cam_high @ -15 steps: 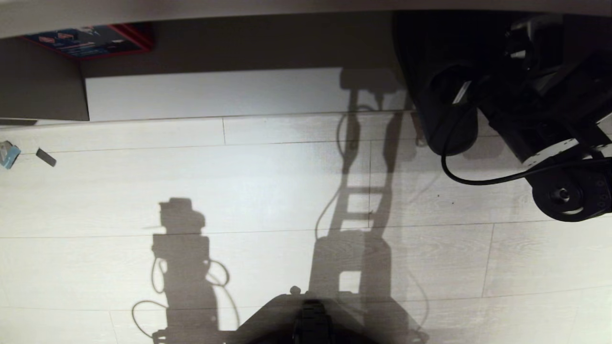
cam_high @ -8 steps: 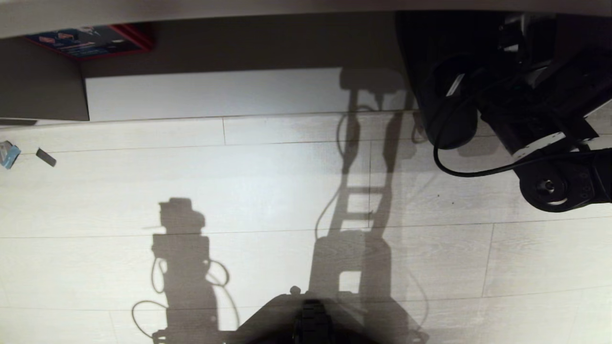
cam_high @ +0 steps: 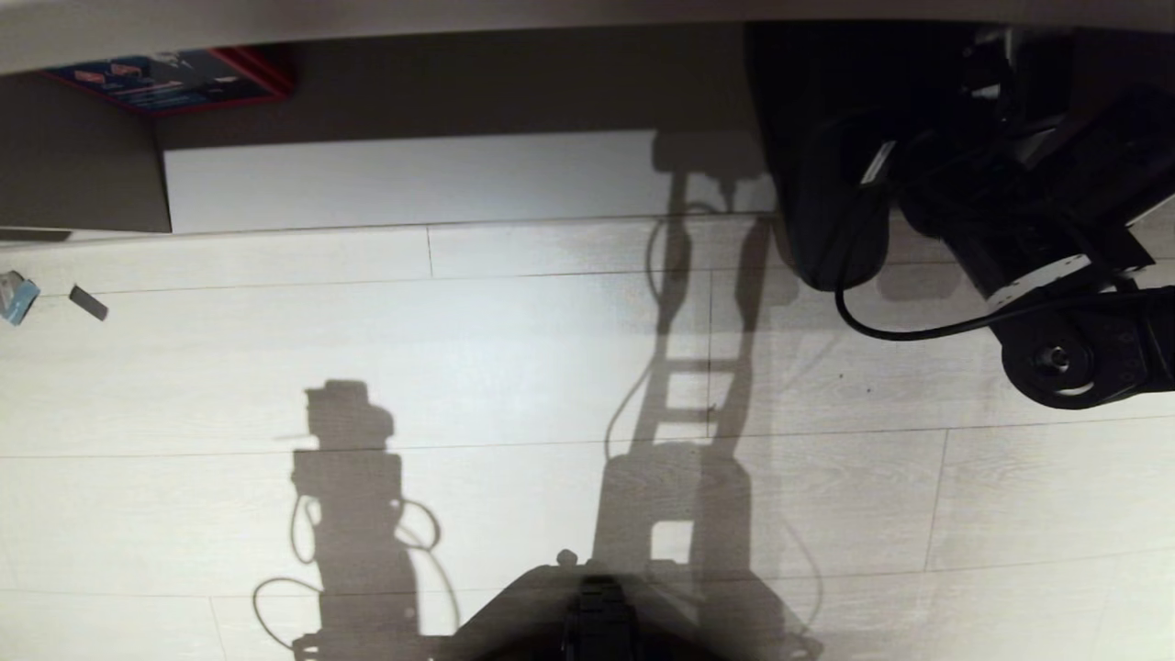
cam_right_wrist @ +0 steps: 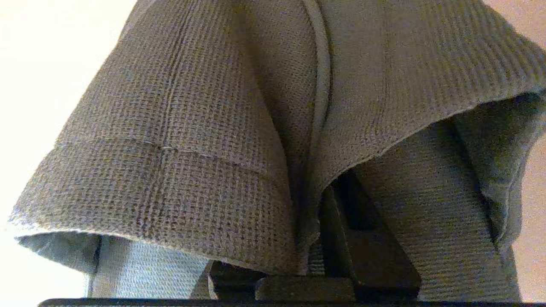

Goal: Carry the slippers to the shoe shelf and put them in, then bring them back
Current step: Pick up the slippers in the shoe cabinet

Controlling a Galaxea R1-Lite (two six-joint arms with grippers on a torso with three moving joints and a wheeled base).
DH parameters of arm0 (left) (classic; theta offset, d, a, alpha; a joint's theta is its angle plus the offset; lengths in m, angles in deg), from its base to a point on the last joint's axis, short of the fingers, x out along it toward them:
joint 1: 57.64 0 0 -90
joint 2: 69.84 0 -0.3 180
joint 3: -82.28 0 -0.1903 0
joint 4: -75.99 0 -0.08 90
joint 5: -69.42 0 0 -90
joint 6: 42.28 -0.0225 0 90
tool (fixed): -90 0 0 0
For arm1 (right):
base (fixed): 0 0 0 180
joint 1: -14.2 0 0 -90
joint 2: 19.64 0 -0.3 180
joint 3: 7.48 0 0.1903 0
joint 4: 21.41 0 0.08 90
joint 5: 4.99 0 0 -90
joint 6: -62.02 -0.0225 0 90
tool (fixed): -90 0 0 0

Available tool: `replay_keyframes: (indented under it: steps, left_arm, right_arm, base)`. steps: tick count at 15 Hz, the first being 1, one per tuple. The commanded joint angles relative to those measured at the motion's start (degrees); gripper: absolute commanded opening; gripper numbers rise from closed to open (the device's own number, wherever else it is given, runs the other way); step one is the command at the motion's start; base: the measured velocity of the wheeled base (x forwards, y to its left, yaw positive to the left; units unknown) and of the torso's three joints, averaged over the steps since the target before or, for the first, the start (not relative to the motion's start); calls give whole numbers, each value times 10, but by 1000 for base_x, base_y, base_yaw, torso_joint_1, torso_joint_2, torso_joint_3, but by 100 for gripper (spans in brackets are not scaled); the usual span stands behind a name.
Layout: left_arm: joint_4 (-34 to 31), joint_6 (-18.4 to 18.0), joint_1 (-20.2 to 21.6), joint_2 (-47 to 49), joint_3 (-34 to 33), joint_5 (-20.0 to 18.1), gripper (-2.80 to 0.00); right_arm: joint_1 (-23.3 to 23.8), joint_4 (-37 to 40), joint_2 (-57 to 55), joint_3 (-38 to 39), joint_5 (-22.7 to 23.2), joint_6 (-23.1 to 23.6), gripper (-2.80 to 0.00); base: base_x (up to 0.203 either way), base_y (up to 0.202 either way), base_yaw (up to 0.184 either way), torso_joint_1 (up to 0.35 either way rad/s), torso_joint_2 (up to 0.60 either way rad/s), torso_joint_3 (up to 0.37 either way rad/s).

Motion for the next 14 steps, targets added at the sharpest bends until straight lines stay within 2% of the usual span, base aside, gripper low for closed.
replay_keyframes:
  steps: [1, 5, 14]
  left_arm:
    - [0, 1, 0, 0, -4, 0, -280]
    - [0, 0, 0, 0, -4, 1, -280]
    - [-1, -1, 0, 0, -4, 0, -280]
  right_arm:
    - [-8, 0, 24, 15, 1, 2, -280]
    - [-20, 27, 91, 58, 1, 2, -280]
    - [-37, 43, 228, 219, 7, 6, -280]
  base:
    - [0, 0, 0, 0, 0, 0]
    - [0, 0, 0, 0, 0, 0]
    - [0, 0, 0, 0, 0, 0]
